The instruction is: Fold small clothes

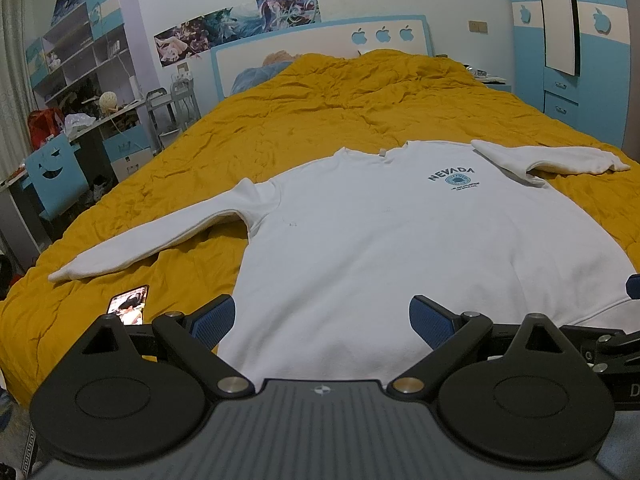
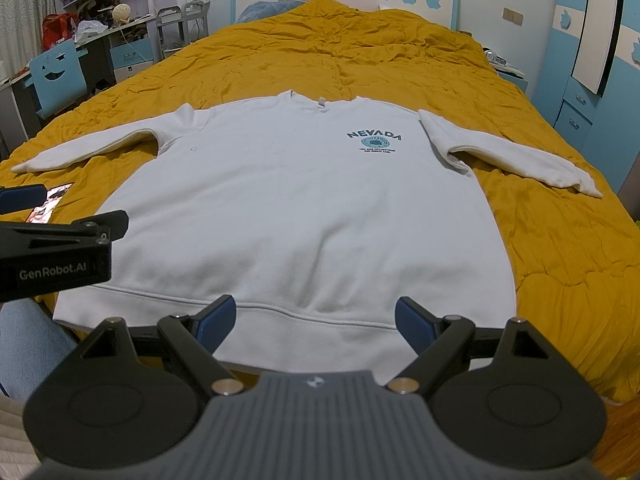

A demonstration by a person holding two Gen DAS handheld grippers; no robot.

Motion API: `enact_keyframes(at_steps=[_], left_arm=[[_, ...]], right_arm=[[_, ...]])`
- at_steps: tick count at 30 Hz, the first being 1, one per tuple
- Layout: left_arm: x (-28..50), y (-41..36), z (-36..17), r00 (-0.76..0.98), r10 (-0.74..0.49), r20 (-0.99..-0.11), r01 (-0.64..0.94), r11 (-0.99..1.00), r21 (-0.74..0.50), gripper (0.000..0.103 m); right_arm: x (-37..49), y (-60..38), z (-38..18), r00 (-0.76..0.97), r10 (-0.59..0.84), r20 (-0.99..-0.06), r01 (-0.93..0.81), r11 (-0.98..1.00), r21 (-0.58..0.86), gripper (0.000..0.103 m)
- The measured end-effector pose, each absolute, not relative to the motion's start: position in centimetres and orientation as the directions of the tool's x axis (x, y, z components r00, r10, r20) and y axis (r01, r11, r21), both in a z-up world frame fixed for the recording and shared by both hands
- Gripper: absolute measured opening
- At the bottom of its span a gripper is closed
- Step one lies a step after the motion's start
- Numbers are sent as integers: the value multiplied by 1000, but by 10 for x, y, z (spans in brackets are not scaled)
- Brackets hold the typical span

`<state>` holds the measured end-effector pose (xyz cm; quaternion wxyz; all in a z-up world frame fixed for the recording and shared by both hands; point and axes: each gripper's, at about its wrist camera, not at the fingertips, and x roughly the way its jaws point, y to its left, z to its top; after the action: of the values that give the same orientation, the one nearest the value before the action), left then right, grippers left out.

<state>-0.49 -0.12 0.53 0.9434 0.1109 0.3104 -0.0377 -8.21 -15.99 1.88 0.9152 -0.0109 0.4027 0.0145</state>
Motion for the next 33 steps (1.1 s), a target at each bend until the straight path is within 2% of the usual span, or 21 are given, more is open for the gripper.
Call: enact_keyframes(at_steps=[8, 14, 21, 26, 29, 33], left_arm=[[3, 4, 5, 808, -58, -586, 177, 973, 147, 103], [27, 18, 5, 803, -66, -592, 148, 985, 91, 103], [68, 52, 7, 767, -68, -638, 78, 997, -13, 103], [104, 86, 7, 717, -65, -694, -9, 995, -103, 103], [124, 112, 4, 705, -97, -703, -48, 982, -184, 96], [152, 150, -2, 704, -72, -706, -129, 965, -227, 76]], right_arm=[[-79, -161, 20, 686, 17, -728, -34, 999, -9, 83], [-72, -171, 28, 782, 24, -623, -32, 999, -2, 83], [-43, -184, 31, 838, 29, -544, -39, 999, -7, 83], [-10, -196, 23, 820, 24, -572, -20, 1000, 12, 83], [9, -204, 16, 801, 18, -599, -1, 1000, 28, 83], [33, -208, 4, 779, 0, -627, 8, 1000, 10, 82]])
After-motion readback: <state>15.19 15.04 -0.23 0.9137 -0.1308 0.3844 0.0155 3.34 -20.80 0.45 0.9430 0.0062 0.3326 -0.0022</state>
